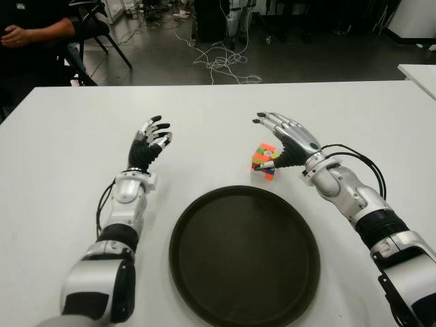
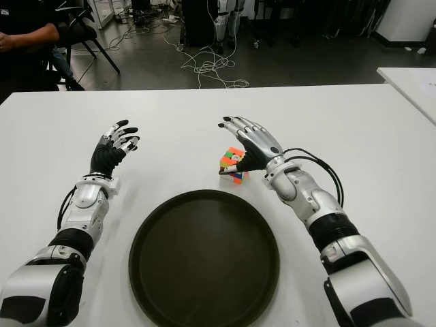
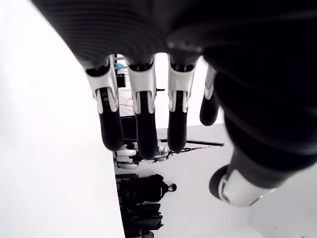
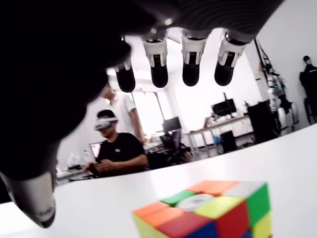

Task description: Pick up the Rubik's Cube and put it in the plate

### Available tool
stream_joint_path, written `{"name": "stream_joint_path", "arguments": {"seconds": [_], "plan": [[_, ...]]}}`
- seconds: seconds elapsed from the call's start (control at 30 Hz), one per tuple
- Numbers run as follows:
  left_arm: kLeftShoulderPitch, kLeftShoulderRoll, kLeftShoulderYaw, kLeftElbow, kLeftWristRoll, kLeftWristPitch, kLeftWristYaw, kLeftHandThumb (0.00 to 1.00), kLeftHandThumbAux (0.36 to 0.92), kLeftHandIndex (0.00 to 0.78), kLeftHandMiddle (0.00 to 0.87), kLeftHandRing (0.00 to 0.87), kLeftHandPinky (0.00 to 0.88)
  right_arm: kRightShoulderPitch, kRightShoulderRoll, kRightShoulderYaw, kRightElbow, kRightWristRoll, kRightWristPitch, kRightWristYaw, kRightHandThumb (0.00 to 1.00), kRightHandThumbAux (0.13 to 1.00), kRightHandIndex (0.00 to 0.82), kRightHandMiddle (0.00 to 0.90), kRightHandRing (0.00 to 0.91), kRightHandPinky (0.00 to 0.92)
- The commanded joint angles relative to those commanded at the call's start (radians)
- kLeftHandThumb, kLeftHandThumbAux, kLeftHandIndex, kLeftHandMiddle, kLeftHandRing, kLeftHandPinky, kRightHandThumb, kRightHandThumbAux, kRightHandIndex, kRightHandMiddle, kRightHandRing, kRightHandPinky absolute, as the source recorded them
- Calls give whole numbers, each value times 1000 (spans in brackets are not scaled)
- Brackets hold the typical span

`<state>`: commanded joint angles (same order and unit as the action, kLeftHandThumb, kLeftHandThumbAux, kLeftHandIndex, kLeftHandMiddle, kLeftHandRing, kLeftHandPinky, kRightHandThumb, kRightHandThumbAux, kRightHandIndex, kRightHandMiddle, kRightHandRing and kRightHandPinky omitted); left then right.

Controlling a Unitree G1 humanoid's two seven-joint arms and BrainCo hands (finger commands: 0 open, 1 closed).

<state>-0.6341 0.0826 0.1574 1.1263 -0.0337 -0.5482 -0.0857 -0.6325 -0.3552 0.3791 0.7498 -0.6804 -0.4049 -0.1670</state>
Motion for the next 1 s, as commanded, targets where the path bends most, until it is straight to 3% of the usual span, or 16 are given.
{"name": "stream_joint_path", "arguments": {"seconds": [0.4, 1.0], "plan": [[-2, 3, 0, 5, 1, 3, -5, 289, 706, 166, 265, 268, 284, -28, -9, 23, 45, -31, 65, -12, 0, 689, 0, 0, 0, 0], [-6, 2, -2, 14, 5, 8, 3, 279, 694, 172, 269, 267, 274, -75, 10, 78, 186, -49, 58, -56, 0, 707, 13, 11, 0, 0]]}}
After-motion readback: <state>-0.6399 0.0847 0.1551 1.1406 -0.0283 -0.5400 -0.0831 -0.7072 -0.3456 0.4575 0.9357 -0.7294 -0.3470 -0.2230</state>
